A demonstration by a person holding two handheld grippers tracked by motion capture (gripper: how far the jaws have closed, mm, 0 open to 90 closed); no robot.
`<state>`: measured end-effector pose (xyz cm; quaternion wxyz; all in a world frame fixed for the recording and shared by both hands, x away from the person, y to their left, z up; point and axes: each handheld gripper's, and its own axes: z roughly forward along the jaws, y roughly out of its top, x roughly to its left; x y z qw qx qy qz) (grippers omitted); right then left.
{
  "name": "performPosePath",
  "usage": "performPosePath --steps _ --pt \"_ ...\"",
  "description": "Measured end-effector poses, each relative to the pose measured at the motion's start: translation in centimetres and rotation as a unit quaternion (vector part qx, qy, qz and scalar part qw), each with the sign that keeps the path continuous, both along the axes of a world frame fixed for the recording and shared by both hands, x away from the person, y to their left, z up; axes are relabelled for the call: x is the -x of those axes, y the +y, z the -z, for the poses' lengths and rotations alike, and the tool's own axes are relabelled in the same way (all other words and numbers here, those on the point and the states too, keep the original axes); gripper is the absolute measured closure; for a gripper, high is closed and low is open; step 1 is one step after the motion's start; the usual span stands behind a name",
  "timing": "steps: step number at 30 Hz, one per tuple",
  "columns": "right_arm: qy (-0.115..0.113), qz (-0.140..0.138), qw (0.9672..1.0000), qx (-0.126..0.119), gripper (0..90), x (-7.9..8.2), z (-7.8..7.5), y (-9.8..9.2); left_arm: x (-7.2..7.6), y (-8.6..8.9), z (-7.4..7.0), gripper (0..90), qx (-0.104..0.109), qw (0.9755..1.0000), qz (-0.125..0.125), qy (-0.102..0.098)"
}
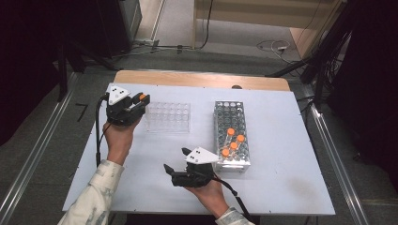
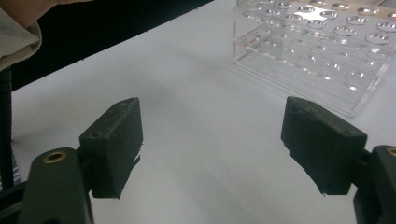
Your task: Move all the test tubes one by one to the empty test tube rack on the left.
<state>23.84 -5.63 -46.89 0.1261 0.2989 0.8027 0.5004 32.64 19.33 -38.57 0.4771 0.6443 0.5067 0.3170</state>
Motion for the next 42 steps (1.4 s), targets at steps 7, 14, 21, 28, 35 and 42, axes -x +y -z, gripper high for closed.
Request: performPosePath --steps 7,14,21,28,35,42 --pt "0.0 0.001 1.0 -0.002 19.6 -0.1 -0.1 -0.2 -1.0 0.1 -0.1 70.1 0.001 1.0 -0.007 0.0" --pt "0.0 0.001 1.0 -0.003 19.6 -0.1 -0.1 -0.2 -1.7 0.1 0.3 70.2 -0.001 0.9999 -0.01 0.003" --pt "0.0 0.004 1.0 -0.008 19.8 -0.1 -0.2 -0.4 -1.8 -0.3 0.8 70.1 -0.007 0.9999 -0.007 0.005" --pt "-0.003 0.004 1.0 -0.008 20.0 -0.1 -0.3 -0.5 -1.4 -0.6 2.2 70.0 -0.019 0.9997 -0.01 0.011" --pt "-0.002 0.004 1.0 -0.007 20.0 -0.1 -0.2 -0.3 -1.3 -1.0 3.4 69.9 -0.039 0.999 -0.01 0.017" --pt "-0.002 0.004 1.0 -0.006 20.1 -0.1 -0.2 -0.4 -1.3 -0.8 4.3 69.8 -0.035 0.999 -0.015 0.024"
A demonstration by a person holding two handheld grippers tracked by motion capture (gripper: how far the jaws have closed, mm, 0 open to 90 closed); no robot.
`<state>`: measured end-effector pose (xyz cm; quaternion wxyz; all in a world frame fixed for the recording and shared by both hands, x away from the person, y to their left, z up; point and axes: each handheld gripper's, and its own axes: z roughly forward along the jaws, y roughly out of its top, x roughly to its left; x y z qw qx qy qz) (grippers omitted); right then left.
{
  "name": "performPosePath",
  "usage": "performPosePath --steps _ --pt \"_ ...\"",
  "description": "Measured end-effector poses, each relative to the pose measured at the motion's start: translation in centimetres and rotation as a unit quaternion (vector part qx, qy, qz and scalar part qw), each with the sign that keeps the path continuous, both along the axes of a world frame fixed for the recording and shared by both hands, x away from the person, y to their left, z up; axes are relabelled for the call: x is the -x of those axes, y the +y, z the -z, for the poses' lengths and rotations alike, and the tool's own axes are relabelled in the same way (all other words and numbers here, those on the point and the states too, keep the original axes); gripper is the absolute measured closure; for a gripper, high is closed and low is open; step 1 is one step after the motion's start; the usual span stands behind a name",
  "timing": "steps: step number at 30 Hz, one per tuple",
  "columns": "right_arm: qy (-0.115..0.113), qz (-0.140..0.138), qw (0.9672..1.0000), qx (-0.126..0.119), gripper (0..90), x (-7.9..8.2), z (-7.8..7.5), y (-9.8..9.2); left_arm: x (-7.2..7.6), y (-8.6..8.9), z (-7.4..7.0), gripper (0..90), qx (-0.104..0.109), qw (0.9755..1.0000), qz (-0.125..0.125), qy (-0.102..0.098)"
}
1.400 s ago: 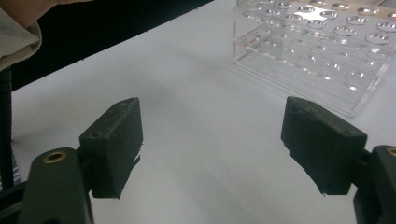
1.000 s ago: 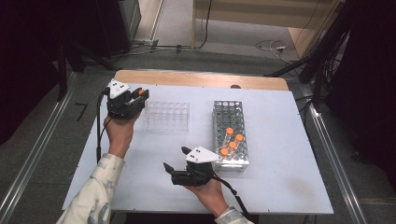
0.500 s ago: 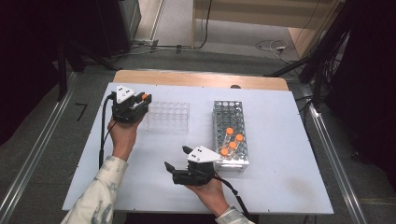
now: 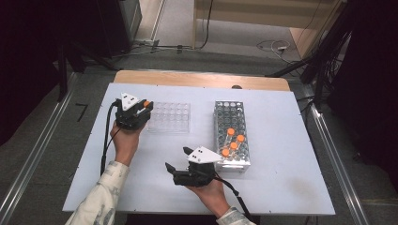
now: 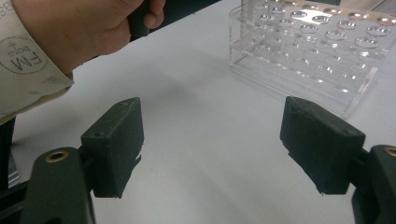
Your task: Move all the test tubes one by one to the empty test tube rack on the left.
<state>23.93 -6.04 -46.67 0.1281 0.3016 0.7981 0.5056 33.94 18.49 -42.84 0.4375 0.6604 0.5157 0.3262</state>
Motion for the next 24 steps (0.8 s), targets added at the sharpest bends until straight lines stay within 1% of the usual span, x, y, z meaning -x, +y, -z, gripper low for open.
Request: performPosePath --steps 7,10,13,17,19,20,24 --pt "0.0 0.0 1.0 0.0 20.2 0.0 0.0 0.0 0.0 0.0 0.0 68.8 -0.001 1.0 0.001 -0.001" --pt "0.0 0.0 1.0 0.0 20.2 0.0 0.0 0.0 0.0 0.1 0.0 63.3 0.008 1.0 0.005 -0.003" --pt "0.001 0.0 1.0 0.0 20.2 0.0 0.0 0.0 0.1 0.2 -0.1 58.3 0.009 0.9999 0.004 -0.003" --pt "0.0 0.0 1.0 -0.002 20.2 0.0 -0.1 0.0 0.2 0.2 -0.2 44.8 0.017 0.9999 0.002 0.003" --pt "-0.001 0.001 1.0 -0.002 20.1 0.0 -0.1 -0.1 0.3 0.1 -0.3 36.5 0.016 0.9998 0.001 0.008" --pt "0.0 0.003 1.0 -0.003 20.2 0.0 -0.1 -0.1 0.4 0.0 -0.3 31.2 0.012 0.9999 -0.001 0.009" --pt "-0.001 0.005 1.0 -0.003 20.4 0.2 -0.5 -0.5 1.2 -0.2 -0.8 20.2 0.014 0.9999 -0.007 0.001"
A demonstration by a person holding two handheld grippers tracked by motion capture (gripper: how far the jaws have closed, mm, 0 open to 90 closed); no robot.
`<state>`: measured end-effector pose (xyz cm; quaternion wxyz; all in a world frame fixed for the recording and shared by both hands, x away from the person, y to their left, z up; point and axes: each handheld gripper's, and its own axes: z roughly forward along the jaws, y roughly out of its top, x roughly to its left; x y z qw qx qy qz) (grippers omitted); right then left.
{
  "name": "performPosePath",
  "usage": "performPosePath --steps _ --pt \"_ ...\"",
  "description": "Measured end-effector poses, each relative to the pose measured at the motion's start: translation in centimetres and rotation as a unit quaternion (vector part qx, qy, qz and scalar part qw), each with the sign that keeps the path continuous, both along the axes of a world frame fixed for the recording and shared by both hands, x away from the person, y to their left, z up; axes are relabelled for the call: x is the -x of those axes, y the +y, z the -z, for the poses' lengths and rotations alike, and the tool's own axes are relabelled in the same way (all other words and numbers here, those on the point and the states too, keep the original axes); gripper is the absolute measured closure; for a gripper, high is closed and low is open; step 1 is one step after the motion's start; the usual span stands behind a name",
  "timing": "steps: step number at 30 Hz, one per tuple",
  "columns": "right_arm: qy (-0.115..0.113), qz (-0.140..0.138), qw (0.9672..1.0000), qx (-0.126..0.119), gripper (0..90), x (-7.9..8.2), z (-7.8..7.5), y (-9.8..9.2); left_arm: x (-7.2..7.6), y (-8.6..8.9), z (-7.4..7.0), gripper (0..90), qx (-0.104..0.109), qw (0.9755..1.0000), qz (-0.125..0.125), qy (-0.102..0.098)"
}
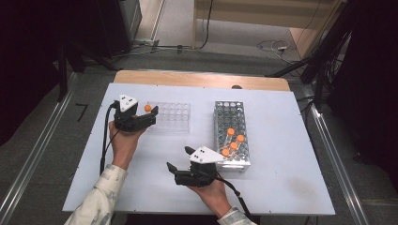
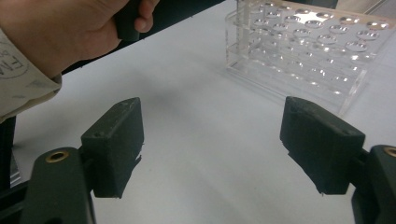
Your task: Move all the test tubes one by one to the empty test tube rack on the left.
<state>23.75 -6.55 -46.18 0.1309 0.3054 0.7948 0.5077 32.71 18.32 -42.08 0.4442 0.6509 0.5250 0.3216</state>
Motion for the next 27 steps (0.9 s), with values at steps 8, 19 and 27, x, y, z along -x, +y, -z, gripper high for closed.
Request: performPosePath --steps 8,19,27 --pt "-0.005 -0.002 1.0 0.0 20.8 0.7 -0.7 -1.0 2.1 0.0 -0.8 16.0 0.016 0.9997 0.016 -0.008" --pt "-0.015 -0.007 0.9999 0.002 20.8 2.3 -1.5 -2.9 5.1 -0.1 0.0 13.4 0.01 0.9995 0.027 -0.015" --pt "-0.022 -0.009 0.9997 0.003 20.8 3.8 -1.8 -4.9 6.3 0.4 0.6 13.4 0.02 0.9992 0.033 -0.013"
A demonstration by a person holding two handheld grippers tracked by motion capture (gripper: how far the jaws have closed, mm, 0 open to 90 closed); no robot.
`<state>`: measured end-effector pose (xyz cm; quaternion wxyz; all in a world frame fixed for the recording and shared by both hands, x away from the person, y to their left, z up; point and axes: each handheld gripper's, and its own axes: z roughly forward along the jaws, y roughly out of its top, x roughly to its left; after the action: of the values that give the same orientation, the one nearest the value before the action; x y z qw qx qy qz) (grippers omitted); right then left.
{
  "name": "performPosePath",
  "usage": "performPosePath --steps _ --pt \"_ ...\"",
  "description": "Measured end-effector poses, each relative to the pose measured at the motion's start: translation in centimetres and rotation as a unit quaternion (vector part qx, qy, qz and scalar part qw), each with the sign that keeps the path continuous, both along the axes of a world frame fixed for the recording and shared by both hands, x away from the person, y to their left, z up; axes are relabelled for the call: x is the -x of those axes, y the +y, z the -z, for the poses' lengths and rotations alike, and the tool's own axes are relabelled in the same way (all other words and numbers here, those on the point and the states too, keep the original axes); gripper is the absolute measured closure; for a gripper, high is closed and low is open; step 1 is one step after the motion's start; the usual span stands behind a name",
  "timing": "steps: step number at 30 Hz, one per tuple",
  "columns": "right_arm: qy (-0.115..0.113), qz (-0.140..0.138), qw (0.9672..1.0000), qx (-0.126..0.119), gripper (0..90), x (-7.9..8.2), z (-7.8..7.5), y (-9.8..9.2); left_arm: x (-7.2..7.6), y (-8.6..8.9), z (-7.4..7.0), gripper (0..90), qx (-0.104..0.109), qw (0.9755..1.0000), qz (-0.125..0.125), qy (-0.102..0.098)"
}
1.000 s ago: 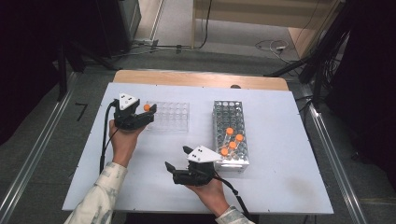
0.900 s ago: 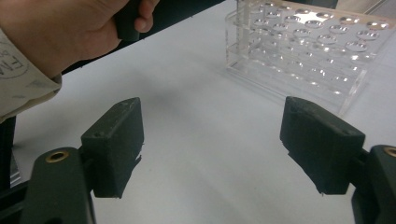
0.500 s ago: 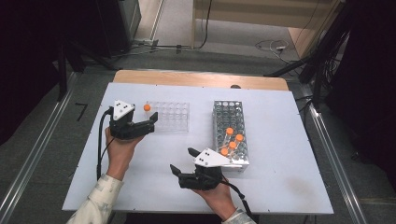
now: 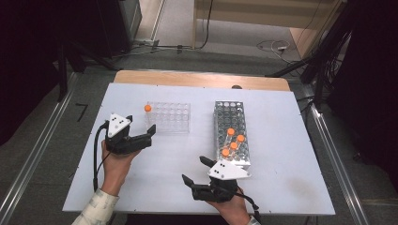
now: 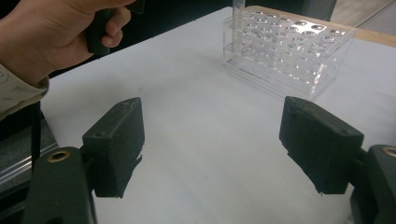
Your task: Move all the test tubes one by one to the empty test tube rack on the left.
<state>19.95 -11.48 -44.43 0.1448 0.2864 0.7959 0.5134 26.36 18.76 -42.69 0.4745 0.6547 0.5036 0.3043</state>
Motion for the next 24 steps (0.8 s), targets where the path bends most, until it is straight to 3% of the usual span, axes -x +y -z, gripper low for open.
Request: performPosePath --steps 11,20,24 --pt "-0.005 0.026 0.9996 0.004 21.1 1.0 0.2 -3.2 0.7 0.5 0.4 12.1 0.02 0.9998 0.003 -0.001" --pt "-0.003 0.065 0.9979 0.005 23.0 0.9 0.8 -6.2 1.0 0.7 0.3 10.6 0.031 0.9995 0.009 -0.006" --pt "-0.007 0.088 0.9961 0.003 28.7 0.2 1.1 -7.1 1.0 0.5 0.3 8.7 0.028 0.9995 0.015 -0.004"
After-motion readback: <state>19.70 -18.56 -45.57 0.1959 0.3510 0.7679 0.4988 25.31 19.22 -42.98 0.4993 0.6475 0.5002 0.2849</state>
